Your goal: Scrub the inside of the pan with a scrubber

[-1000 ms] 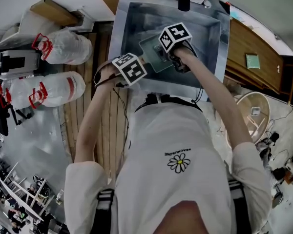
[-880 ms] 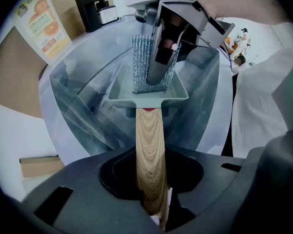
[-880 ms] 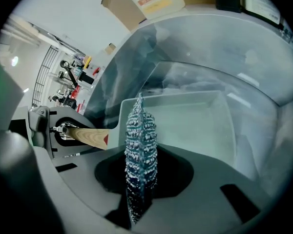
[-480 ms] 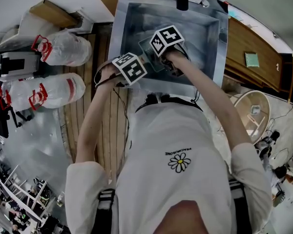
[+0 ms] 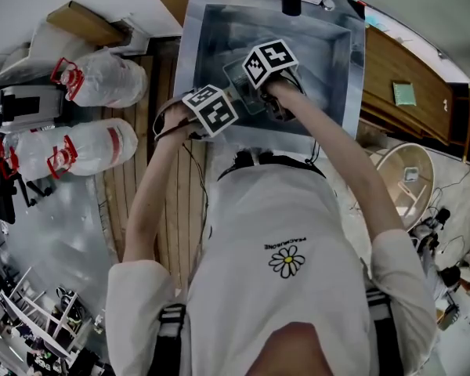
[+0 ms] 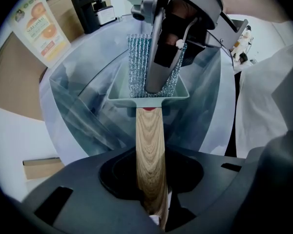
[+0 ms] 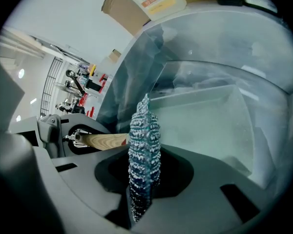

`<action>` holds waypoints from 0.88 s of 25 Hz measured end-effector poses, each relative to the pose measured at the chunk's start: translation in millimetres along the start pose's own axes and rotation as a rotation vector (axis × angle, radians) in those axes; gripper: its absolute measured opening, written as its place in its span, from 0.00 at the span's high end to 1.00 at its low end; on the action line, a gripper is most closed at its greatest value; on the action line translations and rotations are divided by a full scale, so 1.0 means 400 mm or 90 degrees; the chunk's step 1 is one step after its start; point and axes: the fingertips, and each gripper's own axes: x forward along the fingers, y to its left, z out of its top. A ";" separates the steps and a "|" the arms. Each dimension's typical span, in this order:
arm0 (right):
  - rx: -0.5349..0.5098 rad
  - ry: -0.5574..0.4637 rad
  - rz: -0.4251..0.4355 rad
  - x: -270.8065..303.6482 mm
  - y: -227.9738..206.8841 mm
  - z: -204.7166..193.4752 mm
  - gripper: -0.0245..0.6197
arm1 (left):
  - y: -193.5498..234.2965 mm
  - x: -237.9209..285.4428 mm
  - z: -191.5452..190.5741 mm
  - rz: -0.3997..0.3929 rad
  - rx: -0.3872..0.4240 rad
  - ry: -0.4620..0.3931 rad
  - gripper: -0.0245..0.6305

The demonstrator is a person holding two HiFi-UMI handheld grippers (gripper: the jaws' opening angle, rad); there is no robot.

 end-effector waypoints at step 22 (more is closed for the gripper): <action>-0.006 -0.014 -0.245 -0.114 -0.355 0.110 0.87 | 0.000 0.001 0.001 -0.002 0.004 0.001 0.79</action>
